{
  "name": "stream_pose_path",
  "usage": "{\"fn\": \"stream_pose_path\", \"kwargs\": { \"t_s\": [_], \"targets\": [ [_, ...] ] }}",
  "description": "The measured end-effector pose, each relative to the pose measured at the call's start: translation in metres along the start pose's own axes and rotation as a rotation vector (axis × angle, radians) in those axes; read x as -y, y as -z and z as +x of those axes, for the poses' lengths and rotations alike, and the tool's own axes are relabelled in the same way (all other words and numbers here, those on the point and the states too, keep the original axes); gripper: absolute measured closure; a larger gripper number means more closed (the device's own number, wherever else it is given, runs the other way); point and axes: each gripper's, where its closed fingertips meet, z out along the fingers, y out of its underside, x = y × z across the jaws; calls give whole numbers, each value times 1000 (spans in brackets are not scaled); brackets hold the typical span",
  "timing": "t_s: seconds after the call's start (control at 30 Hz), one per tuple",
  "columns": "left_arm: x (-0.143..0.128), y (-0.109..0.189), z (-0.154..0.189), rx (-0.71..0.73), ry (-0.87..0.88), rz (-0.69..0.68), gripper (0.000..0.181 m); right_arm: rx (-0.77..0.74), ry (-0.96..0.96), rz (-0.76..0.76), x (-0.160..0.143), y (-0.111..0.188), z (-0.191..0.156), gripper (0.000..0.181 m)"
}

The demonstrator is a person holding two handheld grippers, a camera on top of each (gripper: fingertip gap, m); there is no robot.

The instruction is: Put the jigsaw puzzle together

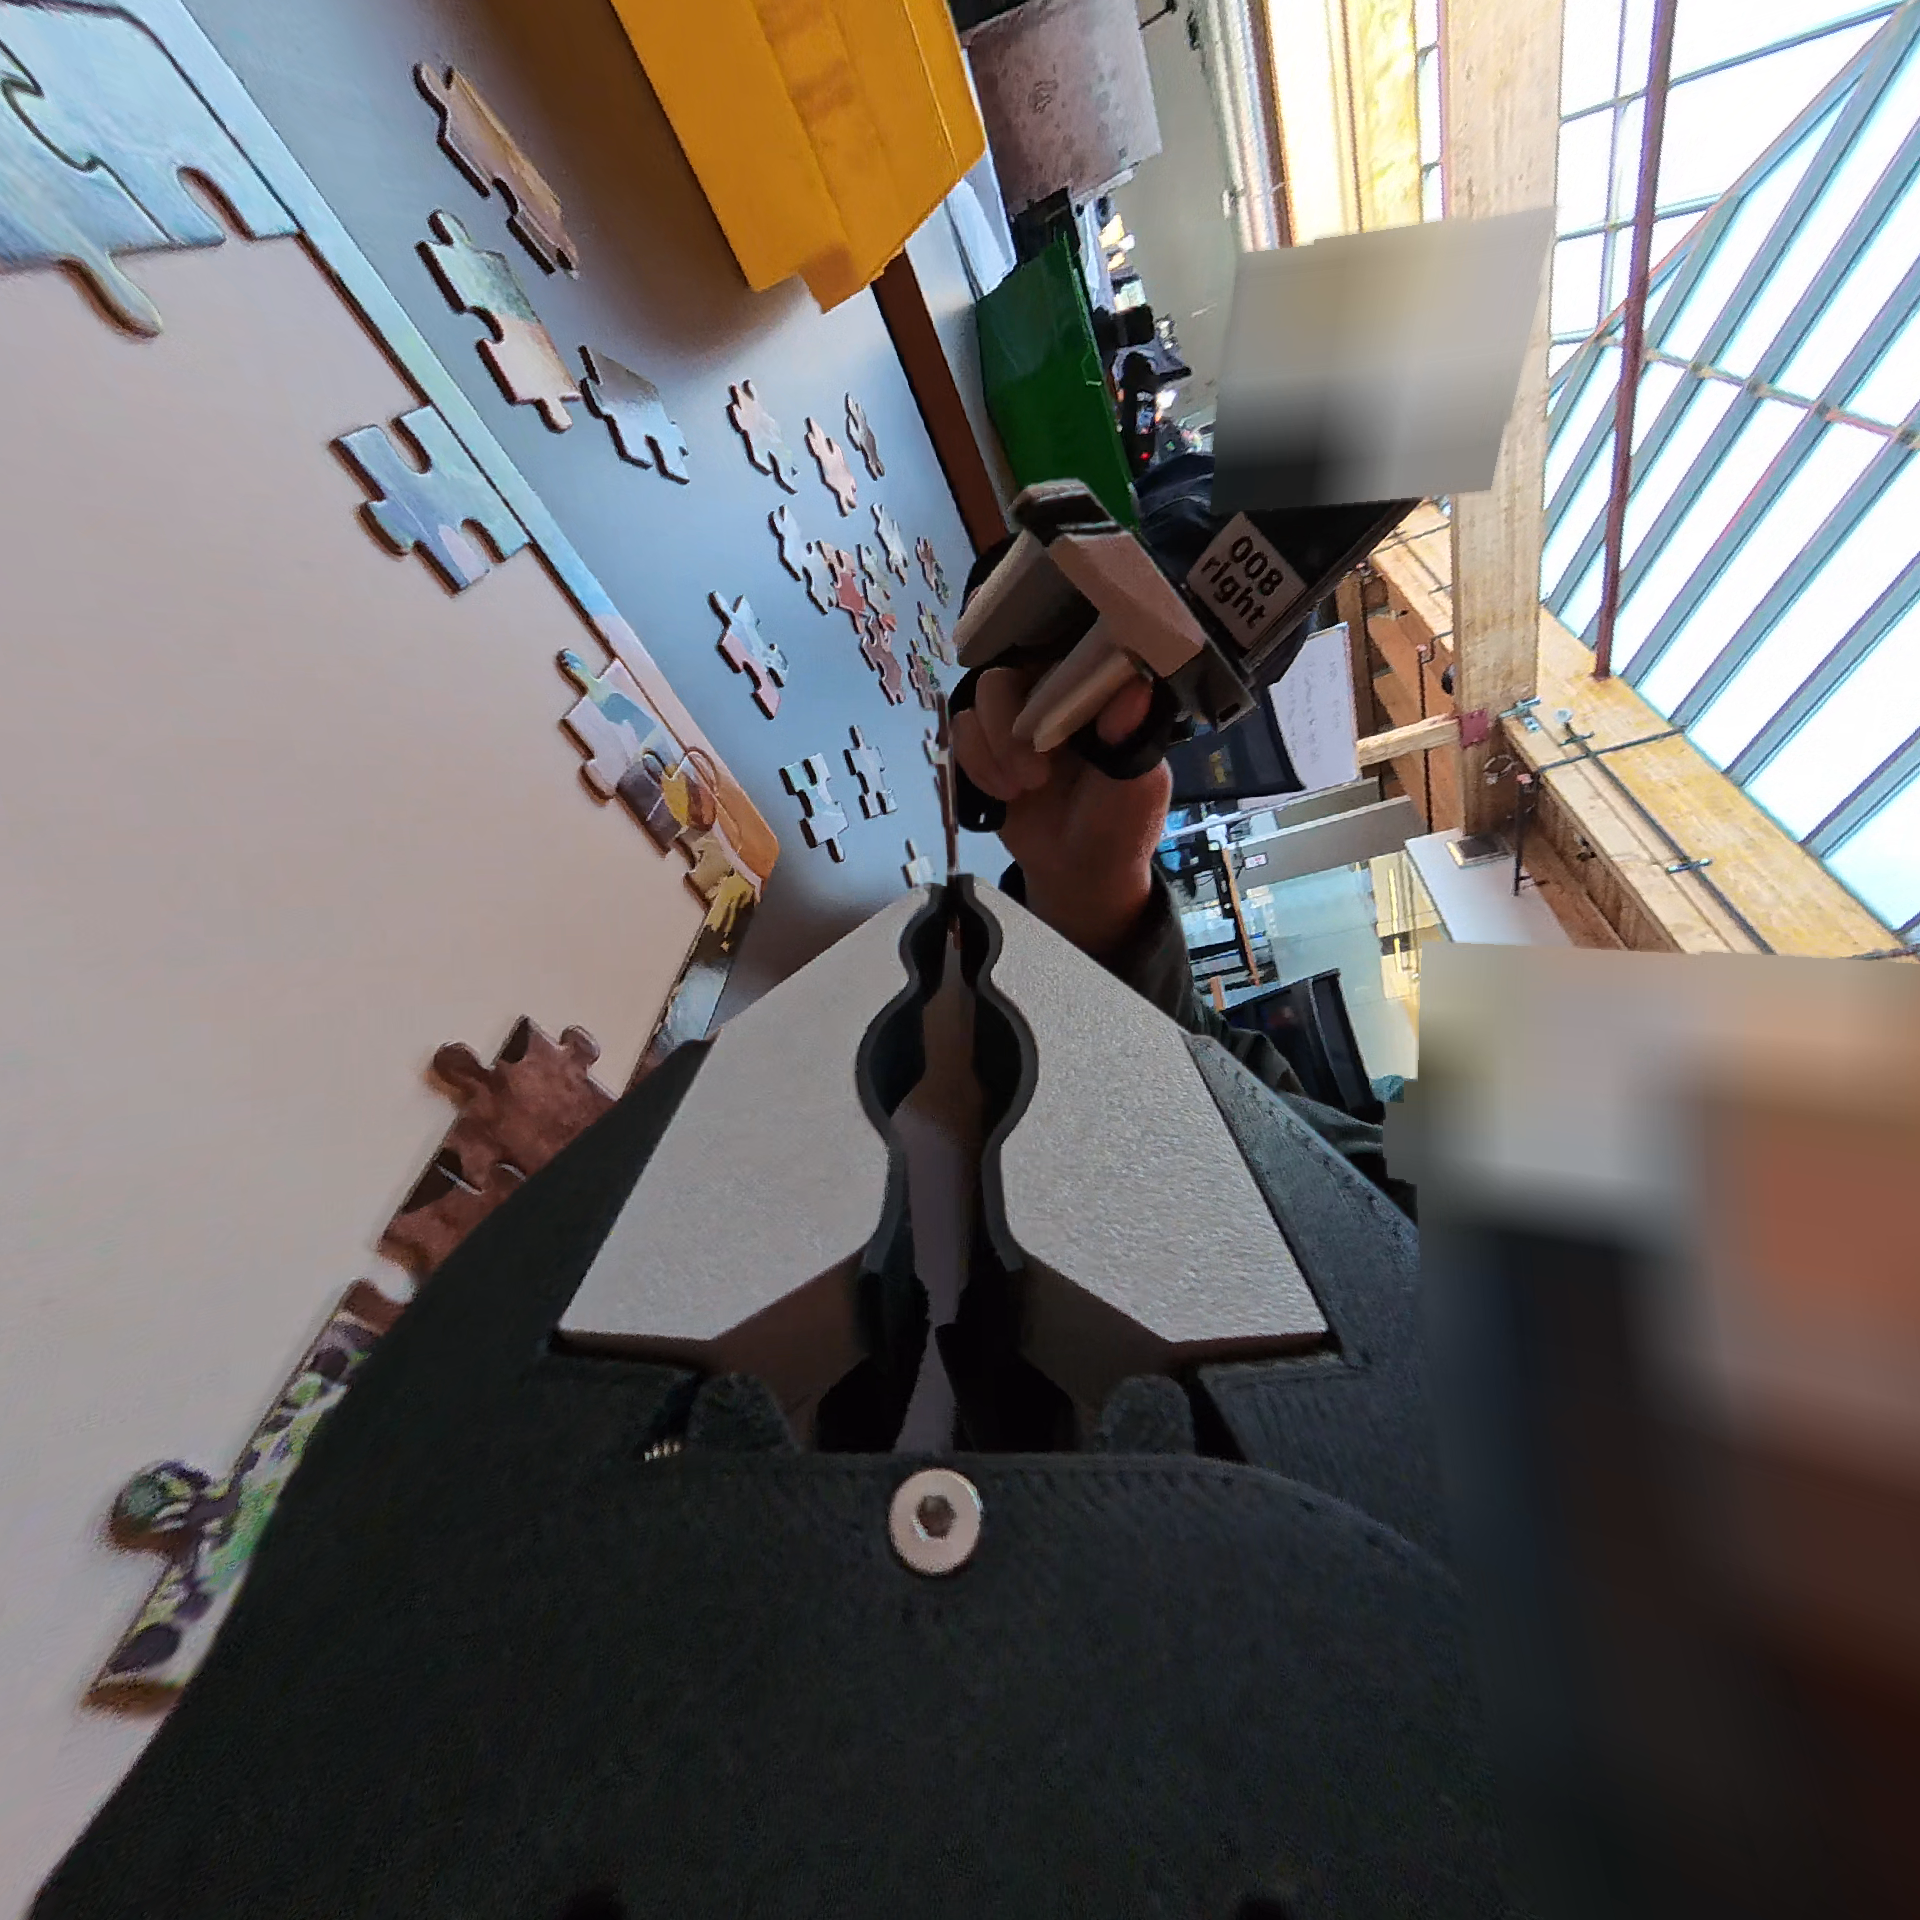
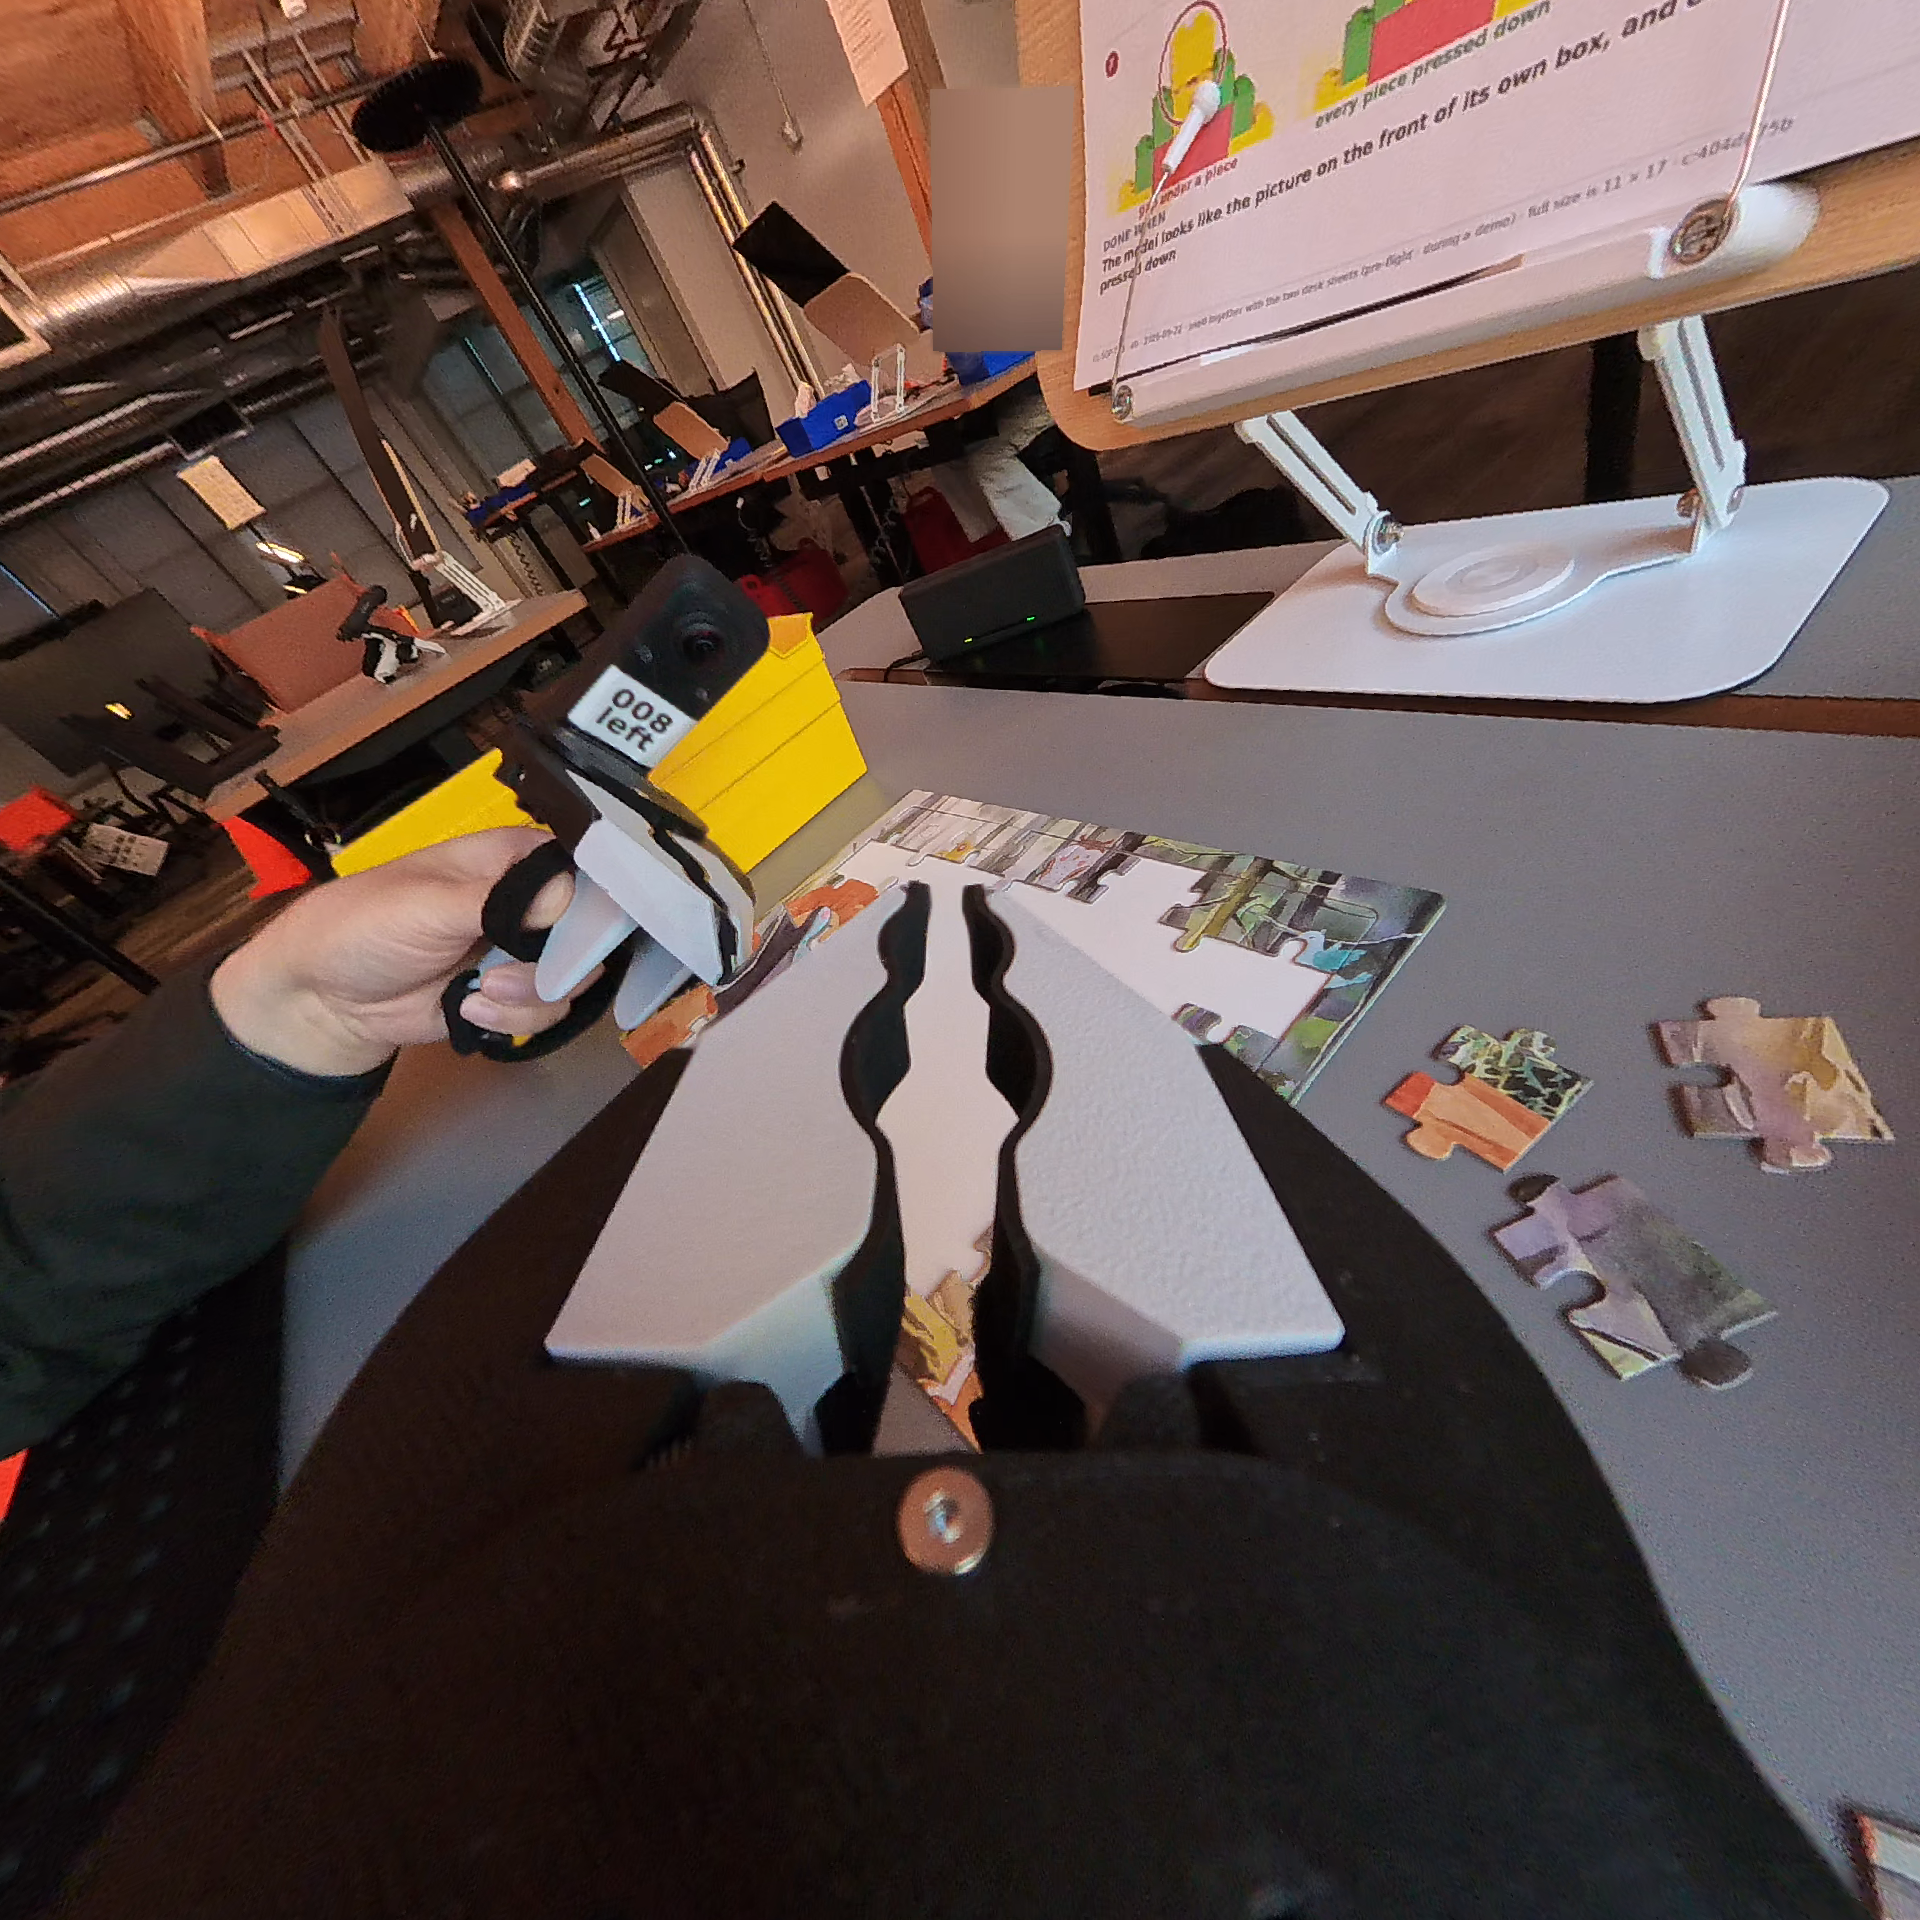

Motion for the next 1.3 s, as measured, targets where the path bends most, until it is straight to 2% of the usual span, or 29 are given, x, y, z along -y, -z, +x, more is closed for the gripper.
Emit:
{"fn": "stream_pose_path", "kwargs": {
  "t_s": [0.17,0.47,0.57,0.67,0.73,1.17,1.3],
  "targets": [
    [6,-12,2,-47,-14,84,181,44,-47,-45,-10,-5,-4,174],
    [9,-17,6,-56,-71,123,181,241,-313,-52,-15,-11,-22,165],
    [8,-18,7,-65,-70,122,181,265,-358,-98,-23,-13,-24,164],
    [6,-20,6,-63,-69,108,181,287,-363,-140,-30,-15,-29,165],
    [4,-21,6,-71,-60,97,181,298,-360,-175,-35,-16,-32,175],
    [-25,-30,-22,-8,110,-63,179,324,-543,-378,-71,-11,-32,180],
    [-28,-34,-25,18,98,-78,176,325,-568,-401,-75,-9,-29,180]
  ]
}}
